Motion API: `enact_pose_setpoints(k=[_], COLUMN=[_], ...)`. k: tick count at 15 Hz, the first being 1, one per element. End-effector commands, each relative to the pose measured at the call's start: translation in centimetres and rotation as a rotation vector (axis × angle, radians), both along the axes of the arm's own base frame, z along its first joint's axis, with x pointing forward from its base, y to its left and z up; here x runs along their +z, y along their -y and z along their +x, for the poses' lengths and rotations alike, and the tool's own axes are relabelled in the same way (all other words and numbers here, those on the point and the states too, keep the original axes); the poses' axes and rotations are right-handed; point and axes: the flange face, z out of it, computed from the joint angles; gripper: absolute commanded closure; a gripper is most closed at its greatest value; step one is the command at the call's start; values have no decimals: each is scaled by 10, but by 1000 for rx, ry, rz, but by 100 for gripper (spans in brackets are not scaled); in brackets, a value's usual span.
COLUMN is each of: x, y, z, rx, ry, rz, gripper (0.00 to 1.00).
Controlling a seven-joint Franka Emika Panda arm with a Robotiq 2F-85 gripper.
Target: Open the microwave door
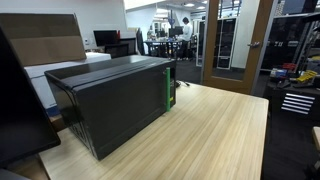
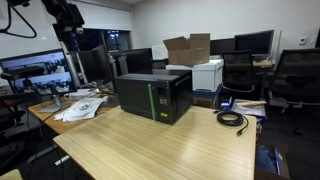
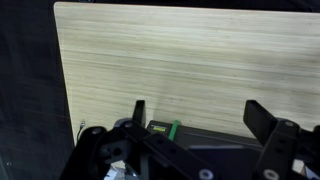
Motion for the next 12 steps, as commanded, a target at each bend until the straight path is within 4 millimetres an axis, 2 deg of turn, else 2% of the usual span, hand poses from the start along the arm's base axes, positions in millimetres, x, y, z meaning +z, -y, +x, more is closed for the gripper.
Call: enact_pose_setpoints(k=[1, 7, 12], x=[0, 0, -21], y=[0, 0, 30], z=[0, 0, 19], rx=[0, 0, -30], ry=[-1, -1, 68], rz=[0, 0, -7], gripper=[0, 0, 0])
